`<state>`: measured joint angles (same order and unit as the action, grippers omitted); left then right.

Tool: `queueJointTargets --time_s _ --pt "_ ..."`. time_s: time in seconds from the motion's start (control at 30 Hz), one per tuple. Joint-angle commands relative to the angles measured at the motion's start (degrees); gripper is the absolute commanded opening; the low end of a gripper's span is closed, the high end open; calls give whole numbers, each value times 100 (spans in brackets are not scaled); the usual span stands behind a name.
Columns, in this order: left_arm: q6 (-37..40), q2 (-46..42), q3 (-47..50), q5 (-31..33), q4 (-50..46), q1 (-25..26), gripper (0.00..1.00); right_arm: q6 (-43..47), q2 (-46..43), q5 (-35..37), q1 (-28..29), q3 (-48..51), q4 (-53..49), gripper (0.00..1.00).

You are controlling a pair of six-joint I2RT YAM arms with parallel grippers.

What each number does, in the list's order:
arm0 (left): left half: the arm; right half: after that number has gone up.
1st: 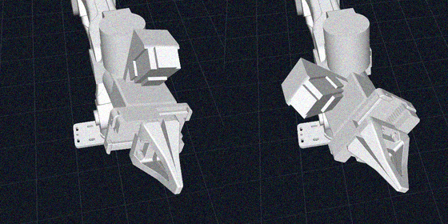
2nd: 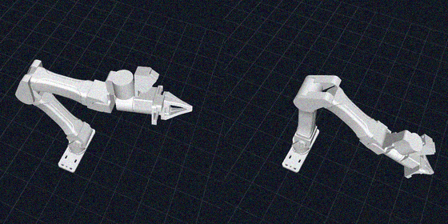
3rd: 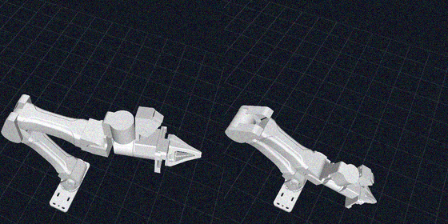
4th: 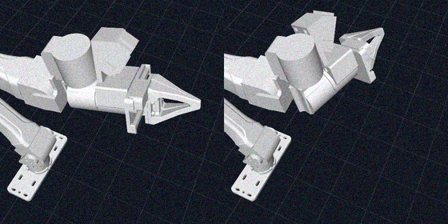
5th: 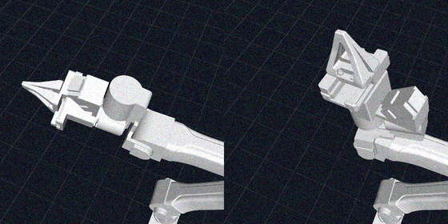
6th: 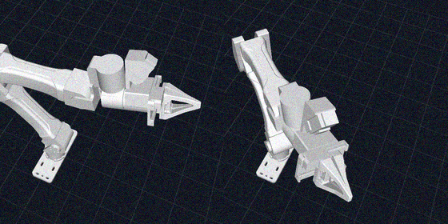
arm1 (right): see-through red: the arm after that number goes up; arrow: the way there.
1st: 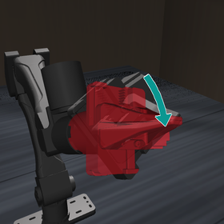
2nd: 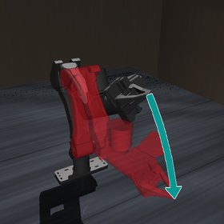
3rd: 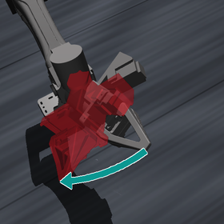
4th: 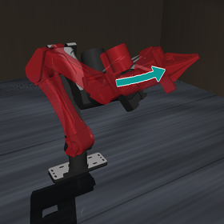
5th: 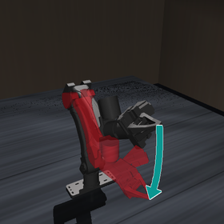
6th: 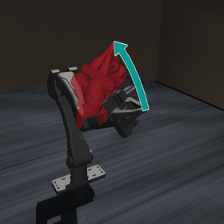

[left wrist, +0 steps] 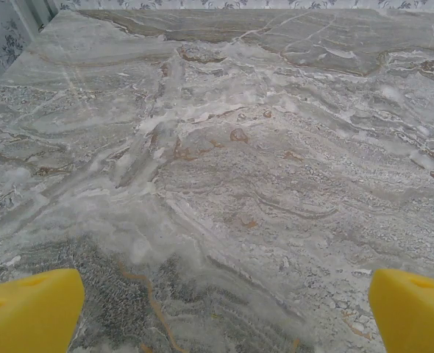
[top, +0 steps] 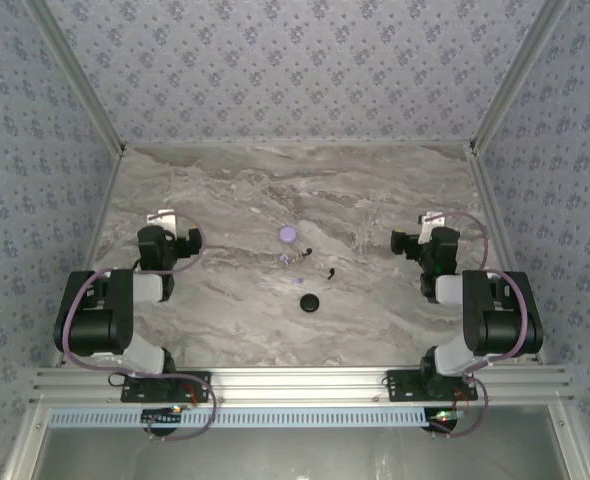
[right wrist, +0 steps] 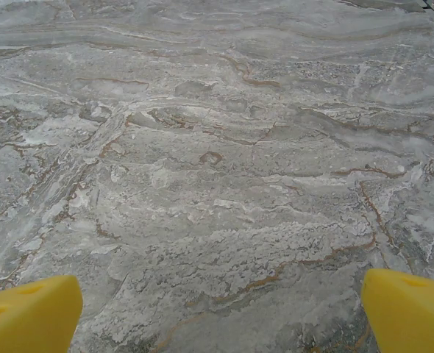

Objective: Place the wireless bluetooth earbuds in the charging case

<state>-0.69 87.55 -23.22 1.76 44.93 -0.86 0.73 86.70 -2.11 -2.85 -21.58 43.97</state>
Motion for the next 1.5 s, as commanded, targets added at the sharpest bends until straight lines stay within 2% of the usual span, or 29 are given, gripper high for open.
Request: queueJointTargets --time_s 0.0,0.7,0.9,0.97,1.03,1.2,1.33,1.47 --pt "-59 4 -101 26 25 -14 99 85 32 124 39 -103 95 100" --pt "-60 4 -81 31 66 -14 99 89 -11 168 60 -120 77 100" --pt "-77 -328 35 262 10 62 99 89 -353 480 158 -350 -621 100" --pt "-43 -559 59 381 -153 113 99 4 -612 602 175 -534 -1190 100" --pt "-75 -870 -61 504 -715 180 99 -146 -864 632 180 -743 -1822 100" --pt "-681 -1545 -935 380 -3015 335 99 -521 -1594 627 254 -1196 -3330 100" --pt "-1019 -1646 -1593 395 -4336 682 99 -759 -1840 564 311 -1853 -4986 100" --pt "-1319 -1427 -2306 249 -5439 1122 99 -1242 -1862 405 413 -2246 -6059 100"
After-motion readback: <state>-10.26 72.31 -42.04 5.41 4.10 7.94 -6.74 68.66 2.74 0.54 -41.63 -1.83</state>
